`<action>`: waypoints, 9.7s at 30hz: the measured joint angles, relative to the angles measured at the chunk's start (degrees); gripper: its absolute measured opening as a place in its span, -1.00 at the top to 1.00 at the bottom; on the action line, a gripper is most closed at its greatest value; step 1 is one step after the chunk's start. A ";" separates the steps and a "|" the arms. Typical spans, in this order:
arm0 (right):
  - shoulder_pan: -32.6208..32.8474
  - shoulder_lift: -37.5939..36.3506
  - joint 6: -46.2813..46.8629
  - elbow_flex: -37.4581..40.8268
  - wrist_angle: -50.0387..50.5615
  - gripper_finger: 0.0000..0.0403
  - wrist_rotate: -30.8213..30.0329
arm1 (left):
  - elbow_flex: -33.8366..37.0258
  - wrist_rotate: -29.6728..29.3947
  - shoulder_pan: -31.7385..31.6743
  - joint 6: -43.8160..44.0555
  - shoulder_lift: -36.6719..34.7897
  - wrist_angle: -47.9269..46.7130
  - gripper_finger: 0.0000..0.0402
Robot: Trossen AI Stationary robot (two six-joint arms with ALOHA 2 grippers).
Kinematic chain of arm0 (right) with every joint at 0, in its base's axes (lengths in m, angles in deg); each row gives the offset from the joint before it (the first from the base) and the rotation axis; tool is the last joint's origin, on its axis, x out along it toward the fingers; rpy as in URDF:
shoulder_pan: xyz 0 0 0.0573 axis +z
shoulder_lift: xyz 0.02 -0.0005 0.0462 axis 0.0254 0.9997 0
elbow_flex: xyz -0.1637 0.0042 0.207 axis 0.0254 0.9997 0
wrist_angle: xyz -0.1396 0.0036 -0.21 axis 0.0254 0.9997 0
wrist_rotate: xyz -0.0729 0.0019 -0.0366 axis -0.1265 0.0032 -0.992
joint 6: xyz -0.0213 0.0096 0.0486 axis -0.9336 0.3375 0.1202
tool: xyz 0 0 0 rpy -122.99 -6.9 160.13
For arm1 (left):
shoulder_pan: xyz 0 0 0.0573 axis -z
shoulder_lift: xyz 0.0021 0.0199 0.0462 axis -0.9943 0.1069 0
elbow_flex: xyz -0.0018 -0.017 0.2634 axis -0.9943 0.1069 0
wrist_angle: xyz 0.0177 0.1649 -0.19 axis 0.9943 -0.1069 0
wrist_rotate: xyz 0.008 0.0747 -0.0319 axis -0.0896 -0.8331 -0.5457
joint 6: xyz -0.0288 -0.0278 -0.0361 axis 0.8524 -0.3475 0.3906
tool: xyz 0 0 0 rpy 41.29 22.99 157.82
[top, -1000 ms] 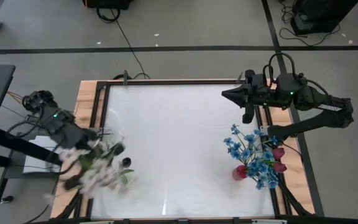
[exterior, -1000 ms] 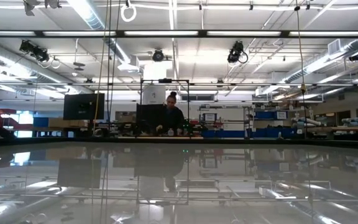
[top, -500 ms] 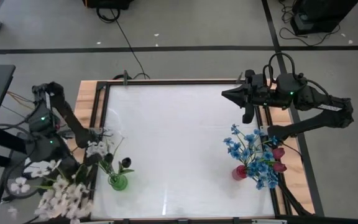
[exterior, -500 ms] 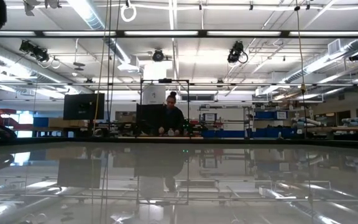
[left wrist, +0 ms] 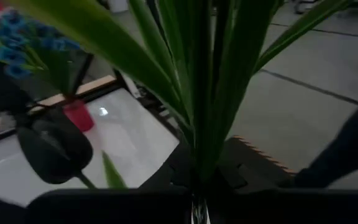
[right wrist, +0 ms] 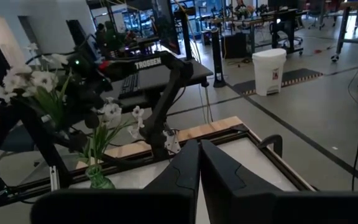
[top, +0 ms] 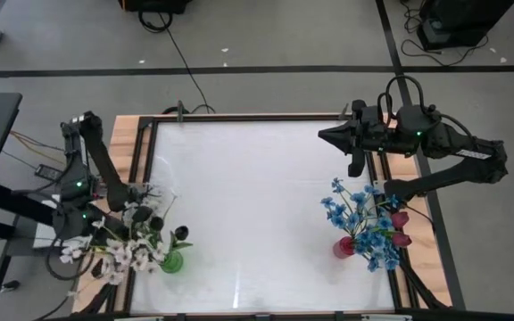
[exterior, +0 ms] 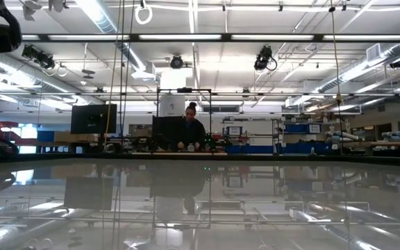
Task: Sort flowers into vase by color
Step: Put the white flowers into the green flower vase, then return to Home Position
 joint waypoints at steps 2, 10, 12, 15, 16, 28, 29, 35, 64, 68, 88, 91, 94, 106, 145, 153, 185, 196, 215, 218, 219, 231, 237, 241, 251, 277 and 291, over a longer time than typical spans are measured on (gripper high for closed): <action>0.00 0.00 0.00 0.00 -0.01 0.89 0.00 | -0.02 -2.35 0.73 -0.72 0.47 0.20 0.89; 0.00 0.00 0.00 0.00 0.00 0.89 0.02 | -11.59 -8.04 1.18 -4.05 4.63 -7.19 0.89; 0.00 0.00 0.00 0.00 -0.02 0.89 0.02 | -15.24 -9.55 1.18 -2.84 6.68 -12.10 0.89; 0.00 0.00 0.00 0.01 -0.01 0.89 0.02 | -20.78 -11.87 1.25 2.18 10.45 -19.28 0.89; 0.00 0.00 0.00 0.00 0.00 0.89 0.02 | -22.25 -12.68 1.36 3.55 11.69 -20.68 0.89; 0.00 0.00 0.00 0.00 0.00 0.89 0.04 | -27.58 -20.04 1.95 20.76 22.02 -25.51 0.89; 0.00 0.00 0.00 0.00 -0.02 0.89 0.04 | -27.58 -20.04 2.17 22.60 22.64 -25.98 0.89; 0.00 0.00 0.00 0.01 -0.01 0.89 0.07 | -25.50 -22.16 6.10 32.81 23.95 -31.47 0.89; 0.00 -0.02 0.00 0.02 0.00 0.89 0.07 | -14.89 -33.56 20.52 38.79 24.10 -31.55 0.89; 0.00 -0.02 0.00 0.02 -0.02 0.89 0.05 | -14.91 -35.78 20.51 43.62 25.88 -31.58 0.89; 0.00 -0.02 0.00 0.02 0.00 0.89 0.04 | -14.91 -36.49 12.06 52.98 32.40 -38.08 0.89; 0.00 -0.01 0.00 0.02 -0.02 0.89 0.05 | -14.91 -34.66 12.02 56.19 32.40 -39.56 0.89; 0.00 -0.02 0.00 0.02 0.00 0.89 0.05 | -14.91 -32.50 12.02 57.52 32.40 -40.02 0.89; 0.00 -0.01 0.00 0.02 -0.02 0.89 0.05 | -11.22 -29.09 12.66 64.25 32.31 -37.54 0.75; 0.00 0.00 0.00 0.02 -0.02 0.89 0.06 | -37.72 3.61 19.92 51.20 25.43 -43.31 -0.36; 0.00 -0.01 0.00 0.02 -0.02 0.89 0.05 | -56.47 -2.68 17.66 37.59 25.42 -55.14 -0.08; 0.00 -0.01 0.00 0.02 -0.02 0.89 0.06 | -60.37 45.00 -82.30 -10.35 35.23 -15.37 0.23; 0.00 0.12 -4.29 0.02 -2.38 0.89 -0.33 | -49.01 52.25 -93.30 -5.51 34.05 -10.20 0.39; -7.29 -5.25 -7.14 0.02 6.35 0.89 -0.18 | -17.10 50.01 -97.68 2.57 6.45 1.25 0.98; -8.10 -7.82 -7.72 0.02 10.24 0.89 -0.13 | -12.84 50.06 -97.67 1.62 3.05 3.29 0.98; -8.26 -8.72 -8.27 0.04 11.38 0.89 -0.26 | -11.43 50.02 -97.68 1.63 1.87 3.88 0.98; -8.26 -29.67 -3.28 19.64 5.52 0.89 2.58 | 2.82 50.53 -97.68 4.37 -13.60 5.38 0.99; -8.26 -38.95 -0.49 30.17 0.40 0.89 3.02 | 7.49 51.91 -97.61 7.04 -16.76 5.43 0.99; -8.26 -43.10 1.46 35.42 0.03 0.89 4.07 | 11.20 53.12 -97.53 7.44 -17.67 7.88 0.99; -8.26 -49.59 3.16 48.87 -4.65 0.89 3.29 | 20.11 55.06 -97.50 6.86 -18.11 18.53 0.99; -8.26 -54.16 8.23 72.64 -26.69 0.85 6.16 | 39.19 53.64 -96.14 13.76 -18.39 43.02 0.99; -8.26 -54.05 7.54 73.48 -28.40 0.84 3.61 | 39.19 48.98 -90.61 11.15 -6.46 53.62 0.99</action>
